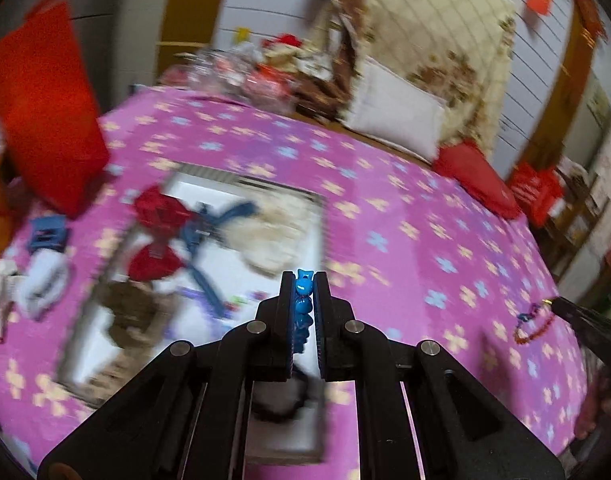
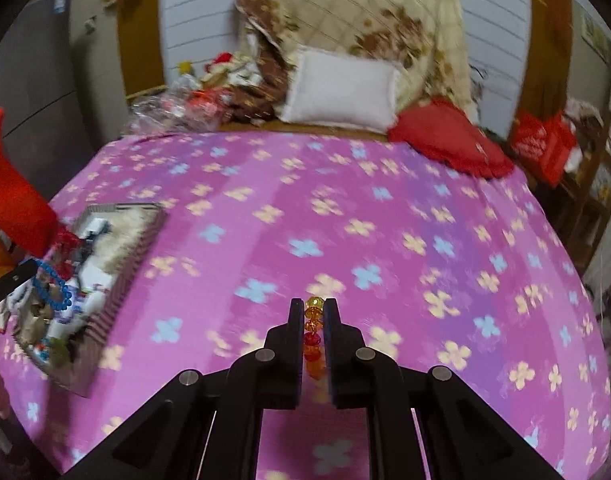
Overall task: Organize jewelry
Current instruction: 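Carry both bracelets to the tray and open both tools over it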
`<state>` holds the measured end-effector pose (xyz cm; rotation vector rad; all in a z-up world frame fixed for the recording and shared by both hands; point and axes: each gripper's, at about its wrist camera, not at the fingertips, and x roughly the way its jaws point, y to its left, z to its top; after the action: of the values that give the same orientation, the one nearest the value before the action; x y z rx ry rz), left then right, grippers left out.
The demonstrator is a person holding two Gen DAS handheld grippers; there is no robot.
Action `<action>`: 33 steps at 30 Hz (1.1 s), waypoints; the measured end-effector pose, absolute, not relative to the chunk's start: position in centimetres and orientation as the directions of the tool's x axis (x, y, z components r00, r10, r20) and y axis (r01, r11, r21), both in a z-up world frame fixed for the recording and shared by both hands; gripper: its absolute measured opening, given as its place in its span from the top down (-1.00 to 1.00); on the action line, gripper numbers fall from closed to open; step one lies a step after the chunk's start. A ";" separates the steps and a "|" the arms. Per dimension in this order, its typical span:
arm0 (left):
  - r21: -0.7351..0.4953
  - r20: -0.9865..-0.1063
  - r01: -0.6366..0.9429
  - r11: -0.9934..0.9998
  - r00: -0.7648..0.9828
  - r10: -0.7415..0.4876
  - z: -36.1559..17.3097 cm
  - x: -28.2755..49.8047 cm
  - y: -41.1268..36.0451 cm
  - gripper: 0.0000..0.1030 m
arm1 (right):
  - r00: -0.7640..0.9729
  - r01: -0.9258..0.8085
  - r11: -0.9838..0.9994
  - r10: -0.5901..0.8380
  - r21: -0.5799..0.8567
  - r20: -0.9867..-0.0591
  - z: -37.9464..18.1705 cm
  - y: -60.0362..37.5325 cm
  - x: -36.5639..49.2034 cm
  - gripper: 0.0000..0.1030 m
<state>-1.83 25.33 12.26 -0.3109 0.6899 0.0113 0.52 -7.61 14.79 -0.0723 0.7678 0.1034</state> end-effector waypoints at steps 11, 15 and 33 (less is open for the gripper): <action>-0.473 -0.624 -0.205 0.857 0.764 -0.162 10.7 -1.8 33.4 0.86 | 0.625 -0.399 0.915 0.323 0.065 -0.710 16.3 7.3 1.1 0.84; -0.474 -0.607 -0.162 0.865 0.772 -0.189 11.4 0.4 32.8 0.86 | 0.587 -0.451 0.891 0.340 0.052 -0.735 15.4 12.4 2.9 0.83; -0.454 -0.720 -0.198 0.869 0.656 -0.227 6.2 9.9 34.2 0.85 | 0.508 -0.395 0.919 0.227 0.010 -0.831 8.4 19.3 12.5 0.84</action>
<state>9.89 34.21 6.24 -0.5348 0.8664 -0.0171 12.52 19.35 8.37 -0.1902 0.9690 0.3770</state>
